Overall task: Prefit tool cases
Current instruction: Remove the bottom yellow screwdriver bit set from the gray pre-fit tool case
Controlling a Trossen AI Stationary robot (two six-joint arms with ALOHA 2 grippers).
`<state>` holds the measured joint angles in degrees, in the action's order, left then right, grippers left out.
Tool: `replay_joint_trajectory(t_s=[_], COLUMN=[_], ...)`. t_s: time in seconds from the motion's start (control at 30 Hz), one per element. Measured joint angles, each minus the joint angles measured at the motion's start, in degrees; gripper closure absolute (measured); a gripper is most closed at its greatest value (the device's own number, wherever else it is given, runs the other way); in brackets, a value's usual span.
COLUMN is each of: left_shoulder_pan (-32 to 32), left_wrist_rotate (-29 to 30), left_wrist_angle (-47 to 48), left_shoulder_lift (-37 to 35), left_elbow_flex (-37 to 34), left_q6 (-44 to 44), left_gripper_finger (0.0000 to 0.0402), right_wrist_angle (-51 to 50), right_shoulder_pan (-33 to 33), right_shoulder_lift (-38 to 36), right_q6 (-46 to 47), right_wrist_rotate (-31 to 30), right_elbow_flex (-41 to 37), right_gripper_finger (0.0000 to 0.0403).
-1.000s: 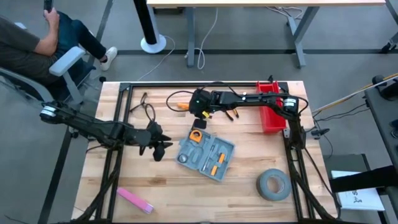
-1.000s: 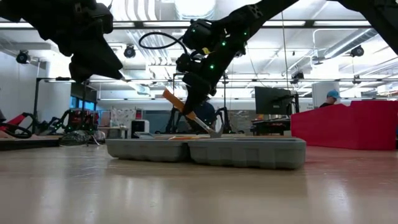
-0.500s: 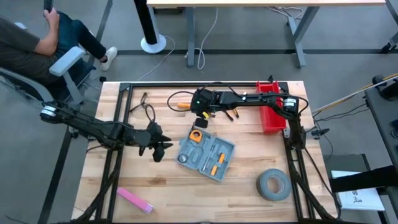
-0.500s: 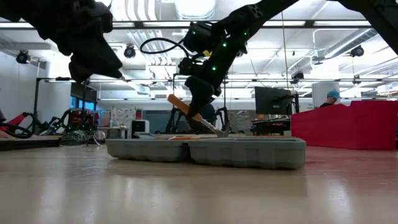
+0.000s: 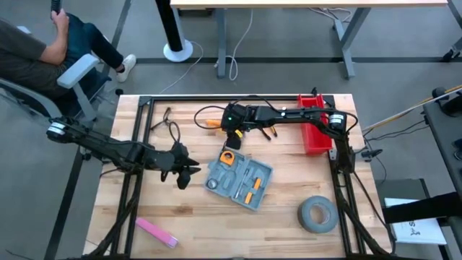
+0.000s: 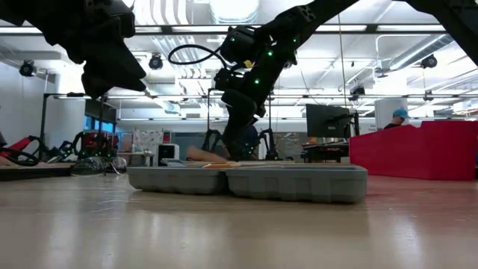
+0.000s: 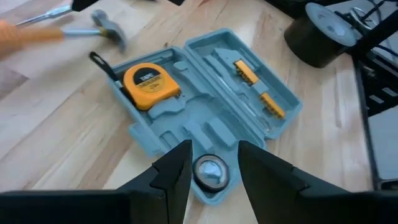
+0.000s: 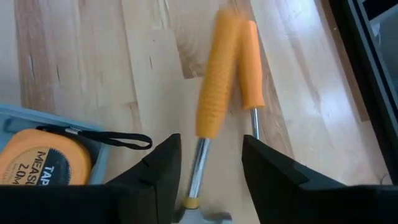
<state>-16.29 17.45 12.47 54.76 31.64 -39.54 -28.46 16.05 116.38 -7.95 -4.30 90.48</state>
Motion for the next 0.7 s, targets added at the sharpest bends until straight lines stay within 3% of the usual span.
replay_joint_trajectory(t_s=[0.1, 0.27, 0.7], left_shoulder_pan=[-0.09, -0.18, -0.94], left_wrist_rotate=[-0.06, -0.06, -0.06], left_wrist_angle=[-0.07, 0.07, 0.46], left_shoulder_lift=[-0.02, -0.35, -0.37], left_elbow_flex=[0.47, 0.47, 0.45], left_q6=[0.02, 0.02, -0.2], left_gripper_finger=[0.0264, 0.0264, 0.0264], right_wrist_angle=[-0.01, -0.3, -11.96], right_shoulder_pan=[0.0, 0.04, -0.24], right_shoulder_lift=[0.0, 0.0, -1.37], right_q6=[-0.06, -0.1, 0.63], right_wrist_rotate=[0.75, 7.23, 8.62], right_elbow_flex=[0.0, 0.0, -0.04], right_gripper_finger=[0.0252, 0.0267, 0.0337])
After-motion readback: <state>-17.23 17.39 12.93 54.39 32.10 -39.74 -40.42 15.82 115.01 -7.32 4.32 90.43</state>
